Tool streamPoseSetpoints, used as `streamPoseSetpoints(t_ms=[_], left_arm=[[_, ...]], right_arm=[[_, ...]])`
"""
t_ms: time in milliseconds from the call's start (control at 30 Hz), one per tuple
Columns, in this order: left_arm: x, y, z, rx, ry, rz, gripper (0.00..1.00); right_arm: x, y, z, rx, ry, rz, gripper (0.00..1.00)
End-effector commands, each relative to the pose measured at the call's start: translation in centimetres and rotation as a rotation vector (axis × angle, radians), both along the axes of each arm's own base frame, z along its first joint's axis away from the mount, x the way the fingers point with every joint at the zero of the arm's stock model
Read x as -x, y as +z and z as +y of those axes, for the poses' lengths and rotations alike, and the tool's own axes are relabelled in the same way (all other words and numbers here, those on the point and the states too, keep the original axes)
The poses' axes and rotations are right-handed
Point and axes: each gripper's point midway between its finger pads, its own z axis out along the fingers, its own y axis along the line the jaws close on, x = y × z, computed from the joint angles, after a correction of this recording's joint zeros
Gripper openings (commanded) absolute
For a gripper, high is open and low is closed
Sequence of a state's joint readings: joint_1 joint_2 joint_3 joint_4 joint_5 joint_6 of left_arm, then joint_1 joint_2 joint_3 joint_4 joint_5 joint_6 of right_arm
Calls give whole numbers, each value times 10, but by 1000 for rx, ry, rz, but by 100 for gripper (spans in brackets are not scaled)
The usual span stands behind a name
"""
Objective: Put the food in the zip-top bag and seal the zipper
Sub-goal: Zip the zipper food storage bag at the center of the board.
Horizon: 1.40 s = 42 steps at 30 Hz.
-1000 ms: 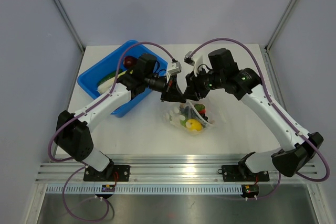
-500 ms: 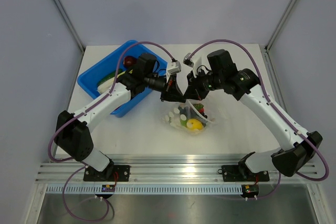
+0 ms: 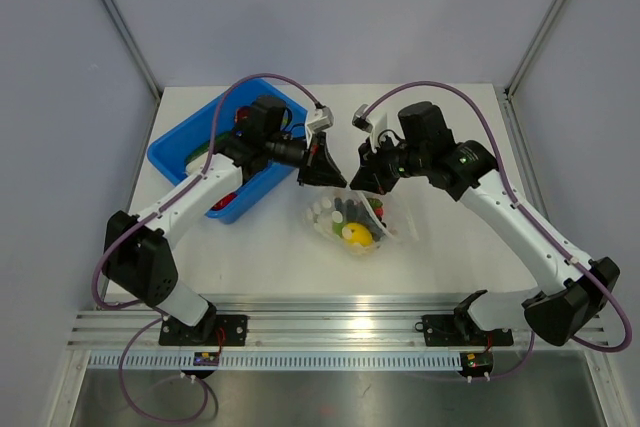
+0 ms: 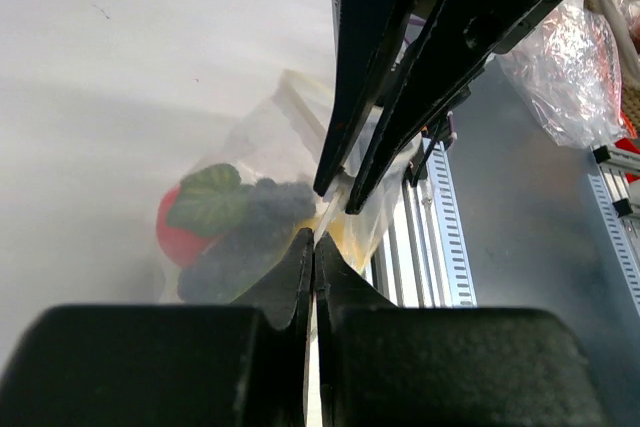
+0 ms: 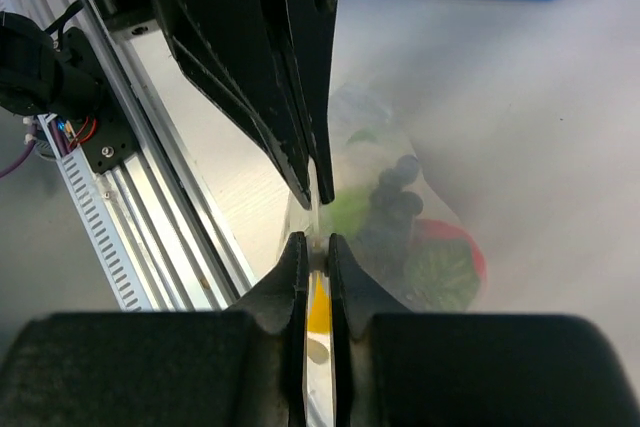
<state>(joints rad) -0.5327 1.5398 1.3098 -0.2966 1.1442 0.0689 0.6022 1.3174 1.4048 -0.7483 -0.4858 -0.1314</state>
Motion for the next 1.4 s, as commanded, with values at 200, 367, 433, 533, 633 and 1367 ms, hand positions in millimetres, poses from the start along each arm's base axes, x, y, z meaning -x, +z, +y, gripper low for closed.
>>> streamPoseSetpoints(t_ms=[200, 367, 433, 533, 633, 1367], left_arm=[[-32, 51, 32, 119, 111, -127, 0], [-59, 64, 47, 177, 231, -70, 0], [-67, 65, 52, 180, 273, -72, 0], [-78, 67, 63, 183, 342, -84, 0], [-91, 72, 79, 199, 413, -95, 0], [-114, 81, 110, 219, 543, -109, 0]], right_arm=[[10, -4, -17, 48, -53, -4, 0], [15, -21, -29, 82, -106, 29, 0], [18, -23, -33, 86, -120, 30, 0], [24, -32, -38, 94, -142, 56, 0], [30, -32, -41, 81, -158, 64, 0], [45, -65, -68, 120, -301, 134, 0]])
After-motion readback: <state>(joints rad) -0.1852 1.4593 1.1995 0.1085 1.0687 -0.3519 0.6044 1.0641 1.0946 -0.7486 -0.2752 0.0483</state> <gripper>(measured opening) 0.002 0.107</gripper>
